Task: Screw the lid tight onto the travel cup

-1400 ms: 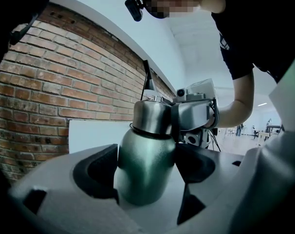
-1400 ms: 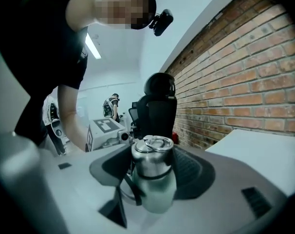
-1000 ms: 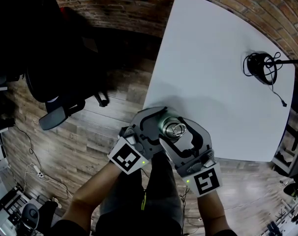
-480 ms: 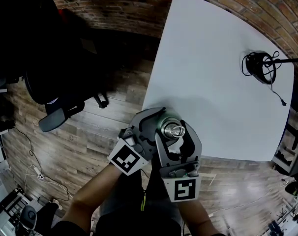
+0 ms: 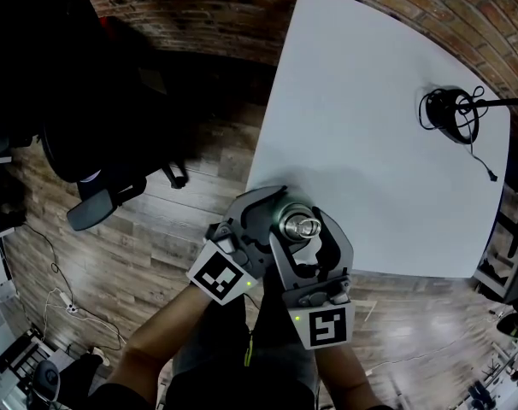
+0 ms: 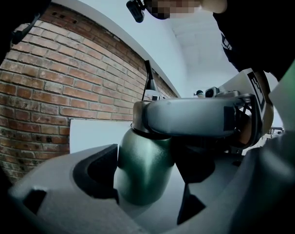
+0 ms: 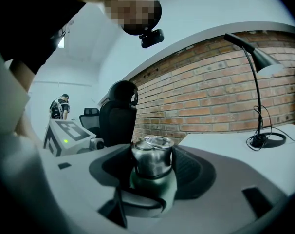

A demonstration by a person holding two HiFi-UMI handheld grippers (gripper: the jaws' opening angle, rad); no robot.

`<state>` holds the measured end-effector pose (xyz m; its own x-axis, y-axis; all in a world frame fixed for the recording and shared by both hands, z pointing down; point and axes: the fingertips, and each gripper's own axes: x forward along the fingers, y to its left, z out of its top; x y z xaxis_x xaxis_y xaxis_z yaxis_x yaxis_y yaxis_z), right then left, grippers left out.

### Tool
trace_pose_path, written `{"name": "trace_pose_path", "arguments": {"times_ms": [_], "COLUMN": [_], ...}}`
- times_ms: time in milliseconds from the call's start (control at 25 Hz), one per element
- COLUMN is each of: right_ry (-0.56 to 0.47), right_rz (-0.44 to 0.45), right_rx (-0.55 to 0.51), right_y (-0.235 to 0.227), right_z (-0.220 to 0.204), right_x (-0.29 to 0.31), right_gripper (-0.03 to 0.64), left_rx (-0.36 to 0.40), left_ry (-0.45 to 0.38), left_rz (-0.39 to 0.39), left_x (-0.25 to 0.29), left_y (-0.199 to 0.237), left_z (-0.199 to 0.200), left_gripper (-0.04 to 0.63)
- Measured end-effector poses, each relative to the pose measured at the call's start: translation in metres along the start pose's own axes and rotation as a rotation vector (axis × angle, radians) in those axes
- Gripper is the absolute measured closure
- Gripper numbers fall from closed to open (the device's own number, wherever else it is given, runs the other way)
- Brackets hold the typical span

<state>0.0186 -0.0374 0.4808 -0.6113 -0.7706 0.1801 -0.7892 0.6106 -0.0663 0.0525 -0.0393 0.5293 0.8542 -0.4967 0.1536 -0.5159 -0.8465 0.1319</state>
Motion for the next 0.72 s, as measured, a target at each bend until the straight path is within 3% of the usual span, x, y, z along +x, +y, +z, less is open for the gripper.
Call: {"name": "trace_pose_path", "arguments": {"times_ms": [240,520,720], "right_ry": [0.12,0.136,0.15], "right_rz": [0.29,0.541,0.552], "right_rx": [-0.109,-0.184,-0.229], "right_y": [0.007,0.002,0.006], "right_z": [-0.011,0.008,0.004], "right_x": [-0.013,-0.014,-0.008], "right_gripper": [0.322,0.322,0.324], "left_rx": [0.005,-0.002,-0.005], "left_ry": [0.003,-0.002,0.007], "left_rz": [-0.009,-0.009,-0.008], "left_x": [0.0,-0.001,0.0], "left_y": [0.0,0.0,-0.001], "left_z": [0.0,0.001,-0.001], "left_gripper": [0.239,0.239,0.239]}}
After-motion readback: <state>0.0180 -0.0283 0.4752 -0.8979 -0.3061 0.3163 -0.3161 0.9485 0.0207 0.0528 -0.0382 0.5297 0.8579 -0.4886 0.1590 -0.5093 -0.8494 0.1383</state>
